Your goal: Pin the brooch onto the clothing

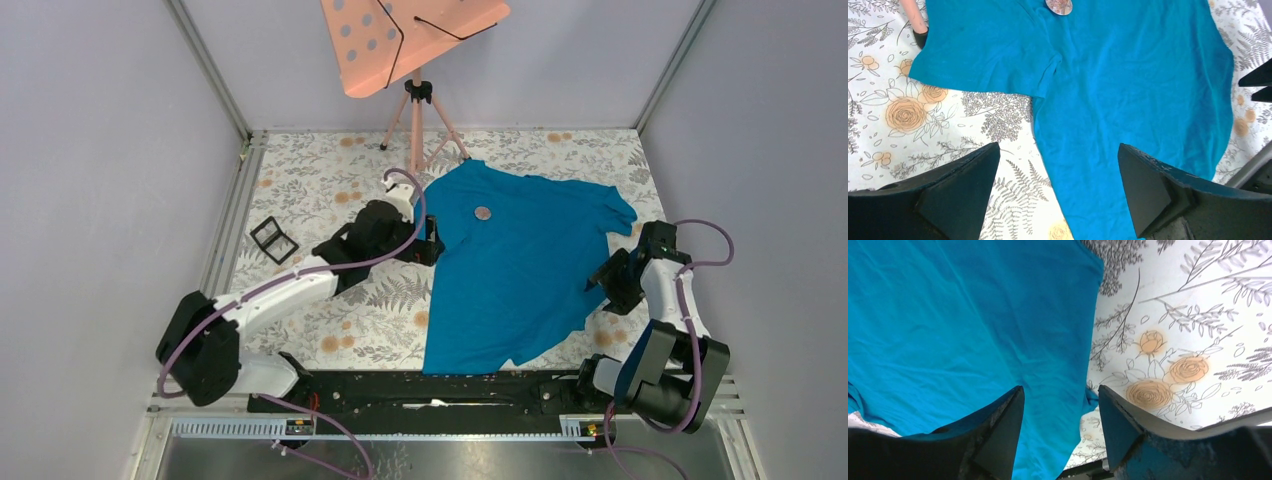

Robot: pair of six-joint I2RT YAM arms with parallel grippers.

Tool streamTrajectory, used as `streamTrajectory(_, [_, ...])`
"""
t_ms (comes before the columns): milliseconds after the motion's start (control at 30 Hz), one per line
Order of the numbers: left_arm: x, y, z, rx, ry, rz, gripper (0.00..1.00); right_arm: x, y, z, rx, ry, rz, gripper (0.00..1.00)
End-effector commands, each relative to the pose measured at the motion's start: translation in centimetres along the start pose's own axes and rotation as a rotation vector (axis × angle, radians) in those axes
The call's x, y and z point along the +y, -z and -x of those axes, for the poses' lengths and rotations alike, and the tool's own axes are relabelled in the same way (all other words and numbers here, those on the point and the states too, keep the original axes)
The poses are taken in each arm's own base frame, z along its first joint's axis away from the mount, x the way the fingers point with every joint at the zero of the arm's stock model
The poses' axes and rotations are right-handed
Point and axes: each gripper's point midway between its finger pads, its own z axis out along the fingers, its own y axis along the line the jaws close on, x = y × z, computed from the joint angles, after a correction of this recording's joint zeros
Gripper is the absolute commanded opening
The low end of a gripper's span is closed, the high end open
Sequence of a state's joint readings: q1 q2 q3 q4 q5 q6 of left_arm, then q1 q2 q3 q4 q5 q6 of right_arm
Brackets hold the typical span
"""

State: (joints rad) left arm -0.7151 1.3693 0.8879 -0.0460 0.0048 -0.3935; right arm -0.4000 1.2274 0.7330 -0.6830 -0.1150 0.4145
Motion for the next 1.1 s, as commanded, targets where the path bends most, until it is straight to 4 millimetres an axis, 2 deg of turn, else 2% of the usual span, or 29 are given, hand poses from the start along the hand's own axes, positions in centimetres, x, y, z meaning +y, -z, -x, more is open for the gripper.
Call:
streamTrajectory(0, [-0.4,2.5,1.7,-0.086,0.033,-0.027,0.97,-0.6,0.5,-2.0,0.055,-0.015,-0.048,0.61])
streamTrajectory(267, [1.7,5.2,2.0,-0.111,0.032,0.017,0.98,-0.5,-1.1,-4.6,0.117,0.035,-0.108,0.53])
streamTrajectory(367, [2.4,6.0,2.3,-0.129,0.037,0.046,0.99,-0.7,-1.1,-4.7,0.11,0.045,-0.136,0.48])
streamTrajectory(633, [2.6,7.3,2.7,-0.115,0.06,0.052,0.99,-2.1,-0.6,-6.0,0.096,0.053,-0.203,0.46])
streamTrajectory(833, [2.4,9.0,3.3,-0.101,0.061,0.039,0.99,-2.1,-0.8,-6.2,0.113,0.07,-0.228,0.45])
streamTrajectory(1000, [2.3,10.6,4.0,-0.114,0.052,0.029,0.99,-2.0,-0.9,-6.1,0.121,0.08,-0.232,0.27])
streamTrajectory(1067, [2.3,11.1,4.0,-0.115,0.05,0.023,0.99,-2.0,-1.0,-6.2,0.126,0.081,-0.233,0.24])
